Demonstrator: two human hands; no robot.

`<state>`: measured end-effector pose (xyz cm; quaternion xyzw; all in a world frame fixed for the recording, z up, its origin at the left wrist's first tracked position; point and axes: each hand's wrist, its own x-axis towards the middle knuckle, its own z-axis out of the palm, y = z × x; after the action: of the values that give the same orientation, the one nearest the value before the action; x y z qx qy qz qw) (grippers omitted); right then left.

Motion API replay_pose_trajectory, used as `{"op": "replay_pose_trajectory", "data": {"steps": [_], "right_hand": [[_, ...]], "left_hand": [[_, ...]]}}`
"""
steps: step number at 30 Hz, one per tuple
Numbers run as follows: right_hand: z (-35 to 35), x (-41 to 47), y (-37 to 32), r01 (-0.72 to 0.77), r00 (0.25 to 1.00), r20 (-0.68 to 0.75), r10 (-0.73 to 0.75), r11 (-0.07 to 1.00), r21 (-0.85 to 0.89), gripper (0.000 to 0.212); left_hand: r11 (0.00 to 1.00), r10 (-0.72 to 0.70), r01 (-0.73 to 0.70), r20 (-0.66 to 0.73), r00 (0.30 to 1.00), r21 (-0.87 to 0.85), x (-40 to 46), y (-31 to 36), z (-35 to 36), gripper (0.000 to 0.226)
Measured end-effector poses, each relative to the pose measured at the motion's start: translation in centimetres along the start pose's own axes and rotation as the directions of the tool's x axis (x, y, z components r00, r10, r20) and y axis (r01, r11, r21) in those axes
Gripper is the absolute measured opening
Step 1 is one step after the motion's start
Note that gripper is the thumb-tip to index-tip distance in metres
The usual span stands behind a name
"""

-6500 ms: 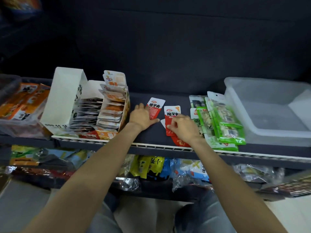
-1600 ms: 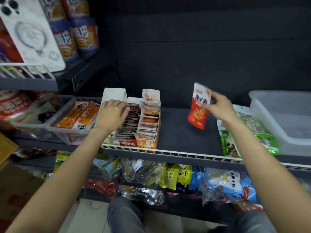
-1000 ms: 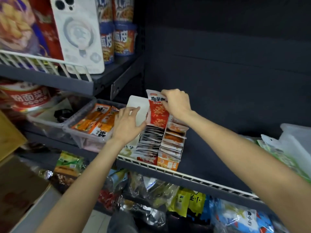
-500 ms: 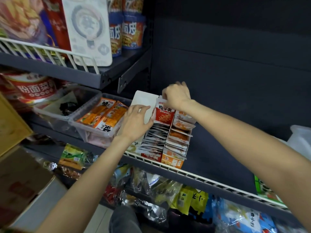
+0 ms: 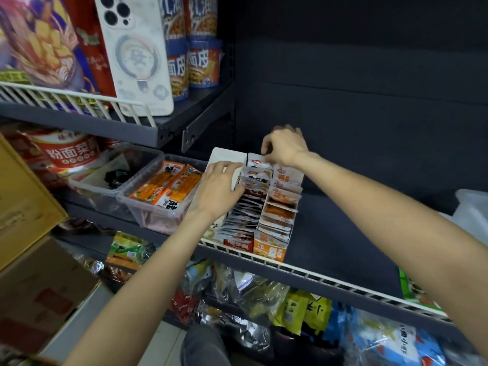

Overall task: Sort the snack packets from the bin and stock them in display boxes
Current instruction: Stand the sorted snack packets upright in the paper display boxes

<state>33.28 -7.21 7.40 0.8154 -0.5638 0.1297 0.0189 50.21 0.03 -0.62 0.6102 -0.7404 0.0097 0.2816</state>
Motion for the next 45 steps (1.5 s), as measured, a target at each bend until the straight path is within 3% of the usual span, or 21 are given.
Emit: {"op": "replay_pose_trajectory", "data": {"steps": [6, 11, 15, 18, 20, 23, 26, 29, 31, 34, 37, 41, 45], "right_hand": [[-4.0, -8.6, 4.0, 0.042, 0.972, -0.231, 0.032, 0.95, 0.309, 0.015], [-2.6, -19.7, 9.2, -0.071, 0.937, -0.261, 0.233, 0.857, 0.51, 0.014], [1.1, -26.1, 14.4, -0.305, 0.933, -0.061, 0.356, 0.868, 0.393, 0.018], [2.5, -29.6, 16.8, -0.424, 0.906, 0.045, 0.422, 0.892, 0.156, 0.027], [2.5, -31.4, 18.1, -0.44, 0.898, 0.039, 0.439, 0.897, 0.034, 0.031], [1.7, -33.1, 20.0, -0.454, 0.889, -0.044, 0.456, 0.889, 0.052, 0.033], [1.4, -33.3, 21.6, -0.493, 0.866, -0.083, 0.493, 0.87, 0.018, 0.047], [3.2, -33.0, 21.9, -0.562, 0.813, 0.122, 0.569, 0.822, -0.087, 0.072], [5.1, -33.5, 21.9, -0.567, 0.793, 0.167, 0.586, 0.81, -0.148, 0.079], [6.3, -34.3, 21.9, -0.535, 0.833, 0.091, 0.546, 0.836, -0.12, 0.076], [6.8, -34.3, 21.7, -0.437, 0.892, 0.082, 0.445, 0.895, -0.093, 0.07], [7.1, -33.7, 21.0, -0.365, 0.928, 0.088, 0.363, 0.931, 0.009, 0.06], [7.2, -33.4, 21.0, -0.401, 0.916, 0.015, 0.402, 0.908, 0.12, 0.048]], "left_hand": [[0.961, 0.018, -0.059, -0.153, 0.988, -0.271, -2.8, 4.9, -2.7, 0.032], [0.817, 0.07, -0.147, -0.157, 0.985, -0.558, -7.9, 13.4, -3.5, 0.02], [0.782, 0.226, -0.176, 0.008, 0.974, -0.598, -9.2, 19.4, 0.8, 0.022], [0.827, 0.269, -0.095, 0.241, 0.933, -0.554, -8.7, 22.3, 6.3, 0.027], [0.858, 0.243, -0.017, 0.376, 0.894, -0.513, -8.2, 23.9, 9.5, 0.031], [0.862, 0.209, 0.079, 0.492, 0.845, -0.501, -7.3, 26.6, 12.8, 0.036], [0.792, 0.179, 0.196, 0.527, 0.831, -0.579, -5.8, 29.8, 14.5, 0.037], [0.745, 0.119, 0.292, 0.55, 0.827, -0.6, -4.6, 32.3, 15.8, 0.037], [0.726, 0.088, 0.367, 0.608, 0.789, -0.582, -4.4, 32.9, 17.4, 0.039], [0.649, 0.065, 0.493, 0.687, 0.724, -0.58, -4.7, 32.9, 19.2, 0.048], [0.555, -0.001, 0.582, 0.699, 0.715, -0.594, -4.9, 32.4, 20.1, 0.056], [0.618, -0.091, 0.514, 0.595, 0.798, -0.595, -5.0, 30.7, 20.5, 0.051], [0.634, -0.109, 0.5, 0.572, 0.813, -0.59, -4.6, 29.5, 20.7, 0.06]]}}
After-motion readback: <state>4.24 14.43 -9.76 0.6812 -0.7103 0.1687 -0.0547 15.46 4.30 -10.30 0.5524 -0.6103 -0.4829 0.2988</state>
